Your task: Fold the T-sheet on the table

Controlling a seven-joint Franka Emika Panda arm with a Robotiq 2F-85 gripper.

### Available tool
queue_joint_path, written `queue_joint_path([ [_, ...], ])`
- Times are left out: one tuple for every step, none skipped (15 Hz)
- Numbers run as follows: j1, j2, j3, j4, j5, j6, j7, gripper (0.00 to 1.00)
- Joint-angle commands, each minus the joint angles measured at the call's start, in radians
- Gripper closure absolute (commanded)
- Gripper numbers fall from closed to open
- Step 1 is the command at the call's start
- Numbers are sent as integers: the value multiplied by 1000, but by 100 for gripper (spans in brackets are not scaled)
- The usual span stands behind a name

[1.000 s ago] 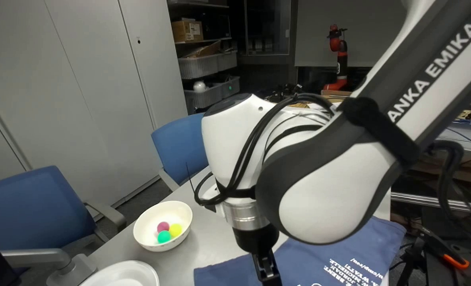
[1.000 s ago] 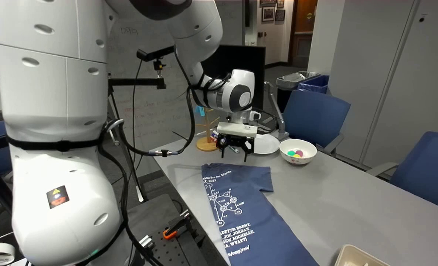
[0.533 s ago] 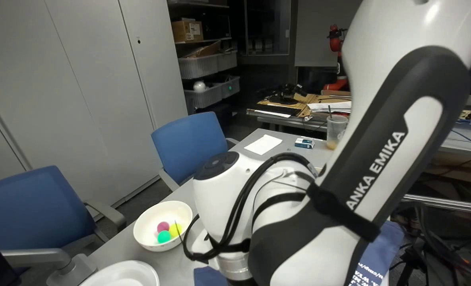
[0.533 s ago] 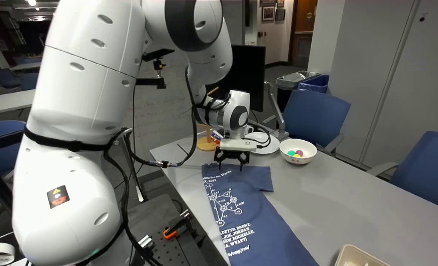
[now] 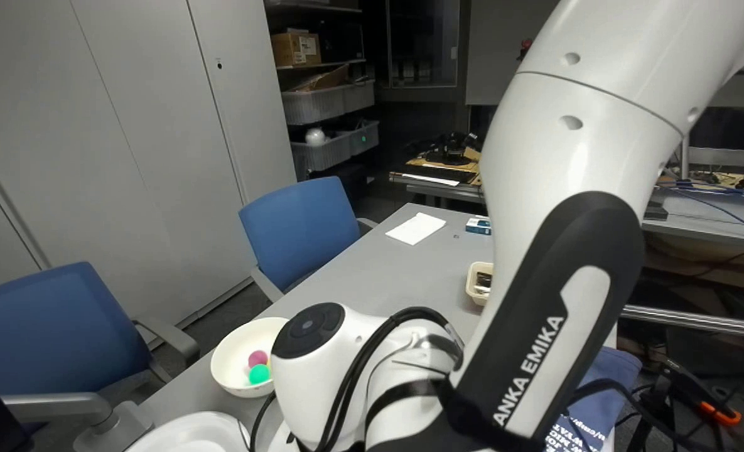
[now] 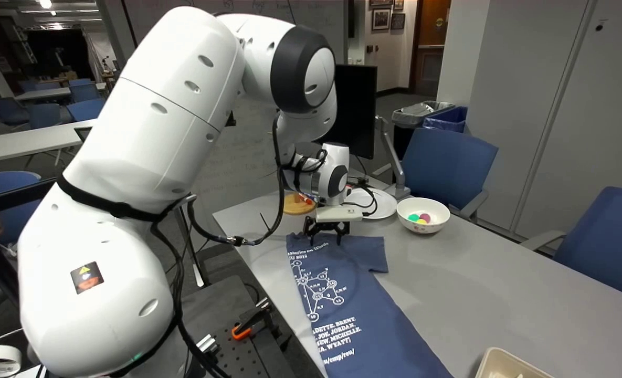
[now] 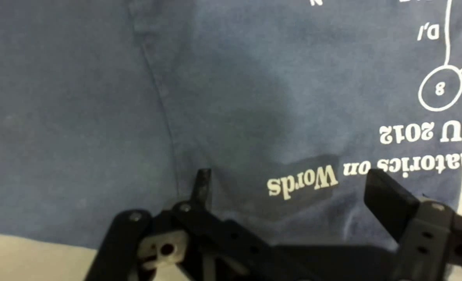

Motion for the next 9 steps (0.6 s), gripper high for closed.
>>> queue_joint_path([
  [23,87,-3,96,-53,21,-33,0],
  [26,100,-4,109,-63,21,-38,0],
  [25,112,-4,120,-69,22,-40,3],
  [22,121,-2,127,-72,25,-43,26],
  [16,126,2,132,-71,25,-47,28],
  [13,129,2,136,-68,26,-51,28],
  [13,129,-1,139,-68,29,-50,36],
  [7,127,3,141,-62,32,-52,43],
  [3,125,6,143,-57,33,-52,52],
])
